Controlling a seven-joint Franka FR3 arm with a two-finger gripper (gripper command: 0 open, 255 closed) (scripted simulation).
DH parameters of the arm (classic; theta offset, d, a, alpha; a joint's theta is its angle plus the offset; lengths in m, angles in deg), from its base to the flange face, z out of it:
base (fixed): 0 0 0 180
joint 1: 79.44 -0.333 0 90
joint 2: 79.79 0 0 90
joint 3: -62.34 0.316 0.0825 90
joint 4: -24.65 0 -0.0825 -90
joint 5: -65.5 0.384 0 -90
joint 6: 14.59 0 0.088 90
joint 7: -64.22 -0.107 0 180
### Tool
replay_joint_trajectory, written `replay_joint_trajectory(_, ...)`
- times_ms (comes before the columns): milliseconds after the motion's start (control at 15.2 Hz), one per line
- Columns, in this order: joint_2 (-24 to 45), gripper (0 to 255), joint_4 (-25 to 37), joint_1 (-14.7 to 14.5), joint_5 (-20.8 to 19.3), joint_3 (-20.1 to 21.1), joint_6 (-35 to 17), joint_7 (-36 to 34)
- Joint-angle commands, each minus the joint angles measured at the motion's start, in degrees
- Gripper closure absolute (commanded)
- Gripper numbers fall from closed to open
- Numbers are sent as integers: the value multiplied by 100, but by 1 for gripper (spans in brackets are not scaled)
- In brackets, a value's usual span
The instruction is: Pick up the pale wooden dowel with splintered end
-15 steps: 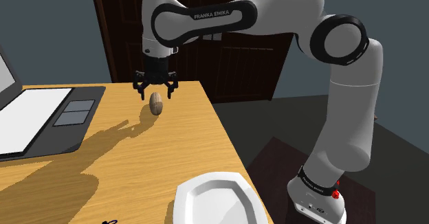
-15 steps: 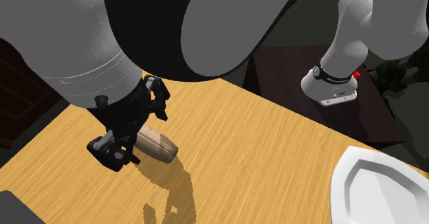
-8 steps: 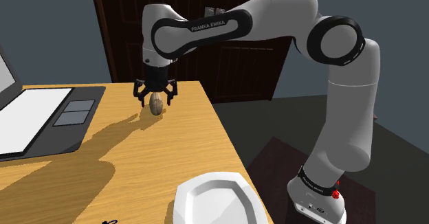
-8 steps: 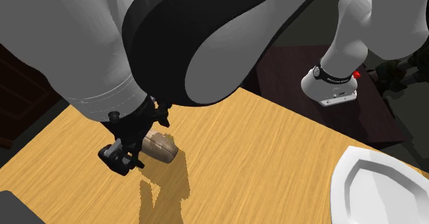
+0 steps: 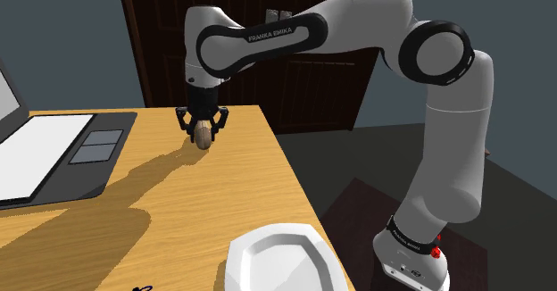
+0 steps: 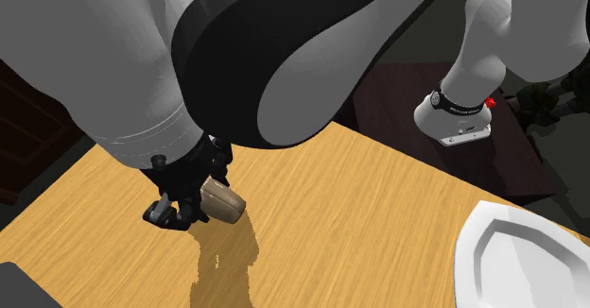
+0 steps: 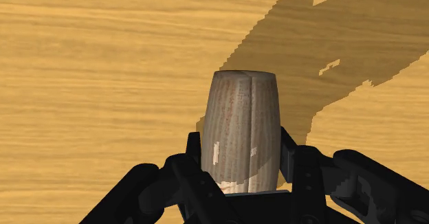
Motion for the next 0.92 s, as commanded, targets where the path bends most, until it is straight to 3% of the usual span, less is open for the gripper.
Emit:
replay_joint_trajectory(0,7,255,-4,-4,2,3,-4,-1)
replay_joint_trajectory(858,-77,255,816,-20,24,24,893,-32)
